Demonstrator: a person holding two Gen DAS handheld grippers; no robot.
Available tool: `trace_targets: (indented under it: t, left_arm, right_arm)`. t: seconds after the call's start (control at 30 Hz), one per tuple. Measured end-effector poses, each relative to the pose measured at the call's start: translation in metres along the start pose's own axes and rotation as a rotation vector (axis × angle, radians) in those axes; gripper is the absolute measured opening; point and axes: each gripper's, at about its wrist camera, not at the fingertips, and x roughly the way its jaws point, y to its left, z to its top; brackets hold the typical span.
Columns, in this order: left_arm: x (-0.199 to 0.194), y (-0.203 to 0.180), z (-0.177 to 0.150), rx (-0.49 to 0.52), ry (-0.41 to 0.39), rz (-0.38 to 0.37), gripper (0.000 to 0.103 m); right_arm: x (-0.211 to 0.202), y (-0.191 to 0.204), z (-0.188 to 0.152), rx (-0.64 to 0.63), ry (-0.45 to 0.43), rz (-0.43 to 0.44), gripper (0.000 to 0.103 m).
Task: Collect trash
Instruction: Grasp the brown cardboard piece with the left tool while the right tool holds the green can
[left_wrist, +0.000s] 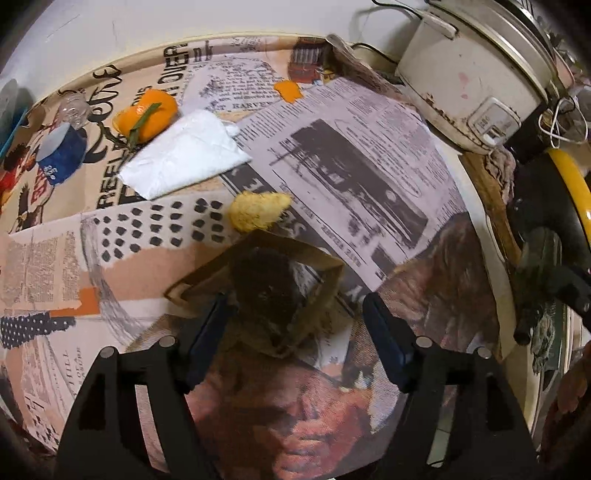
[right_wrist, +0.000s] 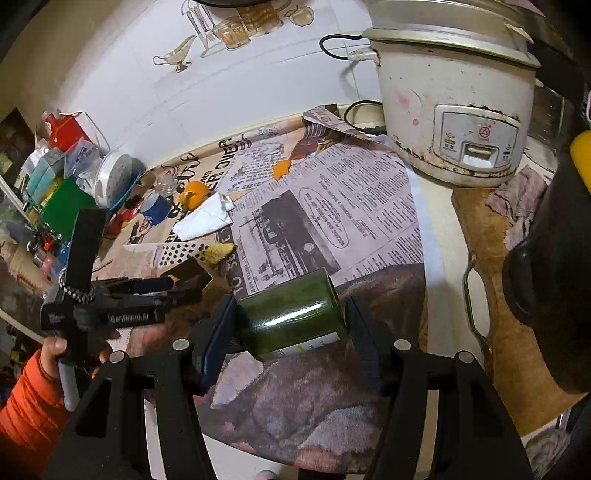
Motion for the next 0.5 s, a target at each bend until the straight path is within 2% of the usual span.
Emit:
trace_targets:
  t: [0.2, 0.3, 0.33, 0.37, 0.4, 0.43, 0.5]
  left_arm:
    - [0.011, -0.001, -0.006, -0.031, 0.023, 0.01, 0.074]
    - [0.013, -0.004, -0.006, -0.017, 0.012, 0.06, 0.069]
    - [0.014, -0.004, -0.006, -0.01, 0.008, 0.077, 0.054]
    - [0.016, -0.003, -0.005, -0.008, 0.011, 0.082, 0.035]
    - [0.018, 0.0, -0.004, -0.015, 0.021, 0.073, 0.024]
    - [0.019, 0.002, -0.003, -0.023, 0.024, 0.06, 0.01]
    - [0.019, 0.003, -0.003, -0.032, 0.012, 0.043, 0.004]
  right_arm:
    - [0.001, -0.002, 0.006, -0.023, 0.003, 0.006, 0.057]
    - [0.002, -0.004, 0.008, -0.025, 0.004, 0.008, 0.057]
    - [0.002, -0.004, 0.008, -0.024, 0.004, 0.008, 0.057]
    - [0.002, -0.004, 0.008, -0.022, 0.004, 0.009, 0.057]
    - [0.002, -0.004, 0.008, -0.021, 0.004, 0.01, 0.057]
    - [0.002, -0.004, 0.008, -0.018, 0.005, 0.011, 0.057]
    - [0.003, -0.004, 0.008, -0.011, 0.008, 0.015, 0.057]
